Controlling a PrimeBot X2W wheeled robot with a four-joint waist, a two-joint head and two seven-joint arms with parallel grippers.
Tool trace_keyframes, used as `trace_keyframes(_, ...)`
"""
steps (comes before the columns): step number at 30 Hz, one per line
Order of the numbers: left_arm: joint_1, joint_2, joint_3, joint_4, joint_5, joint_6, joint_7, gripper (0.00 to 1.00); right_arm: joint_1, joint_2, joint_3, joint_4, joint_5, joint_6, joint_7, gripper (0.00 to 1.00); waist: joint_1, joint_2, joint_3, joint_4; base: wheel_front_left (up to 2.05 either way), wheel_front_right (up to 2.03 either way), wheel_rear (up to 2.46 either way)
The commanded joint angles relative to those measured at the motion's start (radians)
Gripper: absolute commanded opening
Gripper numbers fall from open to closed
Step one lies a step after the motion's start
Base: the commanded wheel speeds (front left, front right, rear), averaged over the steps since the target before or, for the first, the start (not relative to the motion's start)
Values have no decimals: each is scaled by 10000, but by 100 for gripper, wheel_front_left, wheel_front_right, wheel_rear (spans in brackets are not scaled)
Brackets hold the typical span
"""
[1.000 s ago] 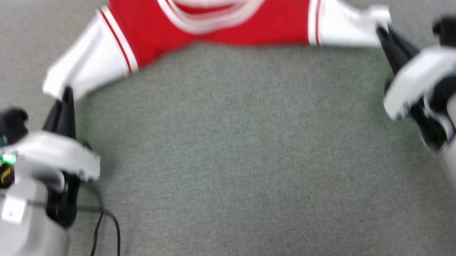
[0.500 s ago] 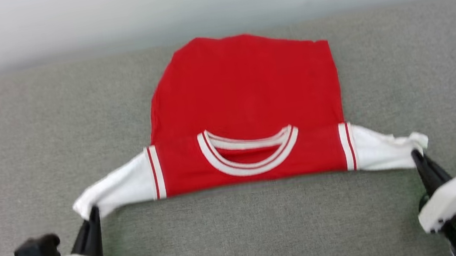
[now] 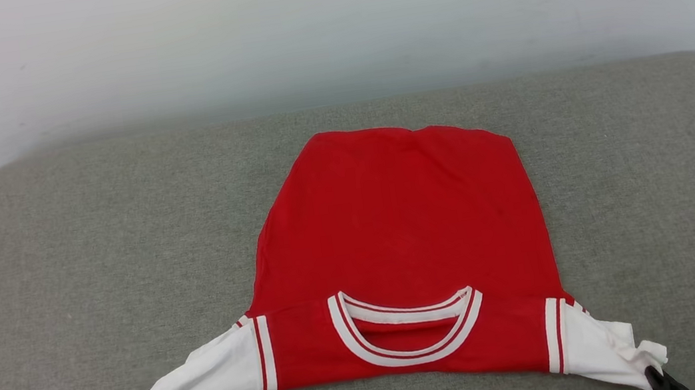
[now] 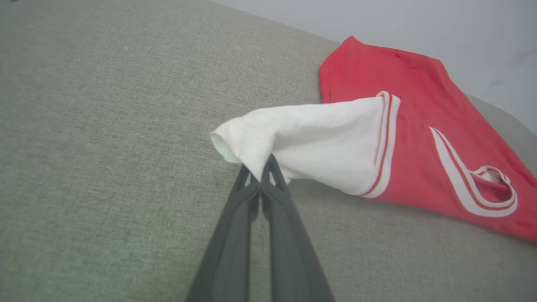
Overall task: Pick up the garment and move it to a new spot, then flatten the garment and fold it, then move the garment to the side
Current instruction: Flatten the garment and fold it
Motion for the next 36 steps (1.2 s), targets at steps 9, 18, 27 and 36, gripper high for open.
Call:
trace_keyframes(9, -128, 106, -272, -1147, 212, 161, 295, 0, -766, 62, -340, -315, -720, -7, -42, 100, 3, -1, 215, 376, 0, 0, 0)
trace_keyframes(18, -1107, -26, -678, -1884, 559, -34, 284, 0, -4554, -556, -1038, 1697, -873, -7, 378, 100, 3, -1, 1430, 1192, 0, 0, 0)
trace_keyframes(27, -2472, -255, -973, -2074, 847, -559, 10, 0, -8343, -1705, -647, 4253, -782, -7, 2649, 100, 3, -1, 2919, 2218, 0, 0, 0)
trace_keyframes(36, -3311, -592, -1287, -1906, 1060, -937, -241, 0, -10608, -2234, -167, 5770, -1177, -7, 4318, 100, 3, -1, 3950, 2698, 0, 0, 0)
